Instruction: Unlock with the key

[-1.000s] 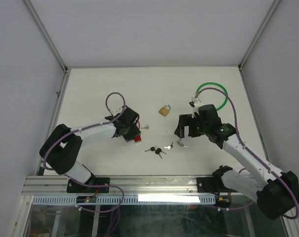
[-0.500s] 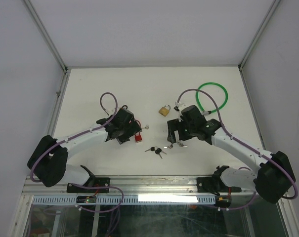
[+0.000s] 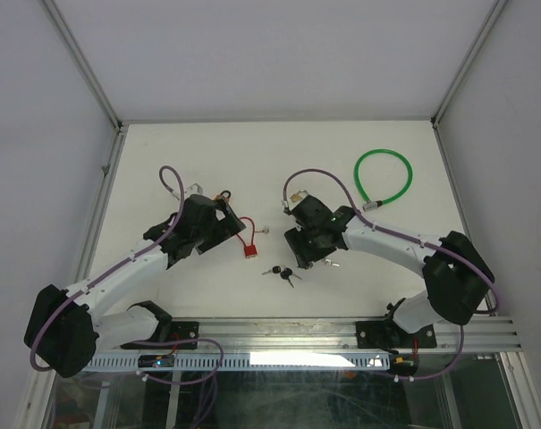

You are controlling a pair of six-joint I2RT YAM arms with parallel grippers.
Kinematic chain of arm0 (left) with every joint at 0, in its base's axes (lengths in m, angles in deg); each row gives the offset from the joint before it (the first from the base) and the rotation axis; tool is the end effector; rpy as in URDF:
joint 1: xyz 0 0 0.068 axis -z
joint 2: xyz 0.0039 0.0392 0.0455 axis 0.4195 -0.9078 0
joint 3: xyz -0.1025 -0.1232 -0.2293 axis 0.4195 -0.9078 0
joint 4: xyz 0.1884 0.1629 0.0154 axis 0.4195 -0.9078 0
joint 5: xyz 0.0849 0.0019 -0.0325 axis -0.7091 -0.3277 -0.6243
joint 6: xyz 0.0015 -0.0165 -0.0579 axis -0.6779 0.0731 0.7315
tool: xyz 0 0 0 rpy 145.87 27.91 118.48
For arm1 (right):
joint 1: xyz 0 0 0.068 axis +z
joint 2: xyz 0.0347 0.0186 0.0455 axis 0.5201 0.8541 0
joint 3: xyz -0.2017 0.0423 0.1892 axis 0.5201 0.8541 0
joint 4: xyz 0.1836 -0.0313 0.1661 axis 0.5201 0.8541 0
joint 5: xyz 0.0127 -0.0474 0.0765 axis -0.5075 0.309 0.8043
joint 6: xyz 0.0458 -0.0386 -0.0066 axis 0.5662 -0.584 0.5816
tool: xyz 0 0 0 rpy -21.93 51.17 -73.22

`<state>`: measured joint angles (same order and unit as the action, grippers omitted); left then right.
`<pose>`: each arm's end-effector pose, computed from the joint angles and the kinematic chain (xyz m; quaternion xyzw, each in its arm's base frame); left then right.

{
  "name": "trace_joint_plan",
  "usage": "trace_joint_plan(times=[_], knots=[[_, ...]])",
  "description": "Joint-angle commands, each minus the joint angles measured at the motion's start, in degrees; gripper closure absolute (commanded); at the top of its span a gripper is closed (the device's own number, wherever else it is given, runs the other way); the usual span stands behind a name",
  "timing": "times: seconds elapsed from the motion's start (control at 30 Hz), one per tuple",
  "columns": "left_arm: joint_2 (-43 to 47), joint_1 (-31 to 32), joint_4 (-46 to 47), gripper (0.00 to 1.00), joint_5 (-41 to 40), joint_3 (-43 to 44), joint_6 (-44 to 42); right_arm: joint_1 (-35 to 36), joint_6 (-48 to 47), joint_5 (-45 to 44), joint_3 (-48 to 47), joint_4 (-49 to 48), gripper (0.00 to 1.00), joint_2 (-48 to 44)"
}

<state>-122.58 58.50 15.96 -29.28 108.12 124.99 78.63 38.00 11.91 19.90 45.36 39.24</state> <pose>0.1839 -0.1144 0.2238 -0.1961 0.9162 -0.1870 0.2953 0.1796 0.1947 0.2095 -0.2922 0.9372 0.0960 0.1644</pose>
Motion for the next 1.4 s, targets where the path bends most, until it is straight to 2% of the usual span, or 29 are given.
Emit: trace_joint_plan(times=[0.0, 0.27, 0.53, 0.8, 1.07, 1.2, 1.37], knots=[[4.1, -3.4, 4.9, 0.01, 3.5, -2.2, -5.6, 1.7, -2.6, -2.8, -4.4, 2.6, 0.43, 2.9], [5.7, -6.2, 11.2, 0.01, 13.6, -6.2, -8.8, 2.5, -6.3, -1.9, -6.8, 4.7, 0.61, 7.7], [1.1, -6.2, 12.9, 0.01, 18.0, -6.0, -9.1, 3.6, -8.0, -2.3, -7.4, 5.0, 0.65, 10.5], [1.5, -6.2, 14.0, 0.01, 19.1, -6.2, -9.3, 3.9, -8.9, -5.4, -6.9, 2.7, 0.67, 13.2], [2.7, -6.1, 14.0, 0.01, 19.3, -6.7, -9.0, 3.8, -6.9, -4.5, -7.2, -0.1, 0.85, 13.4], [2.7, -6.2, 14.7, 0.01, 20.7, -6.7, -8.9, 3.2, -5.3, -3.8, -7.0, -2.3, 0.98, 12.0], [2.8, -6.2, 16.2, 0.01, 23.0, -7.2, -8.3, 1.5, -2.4, -0.8, -5.5, -5.6, 1.00, 8.4]])
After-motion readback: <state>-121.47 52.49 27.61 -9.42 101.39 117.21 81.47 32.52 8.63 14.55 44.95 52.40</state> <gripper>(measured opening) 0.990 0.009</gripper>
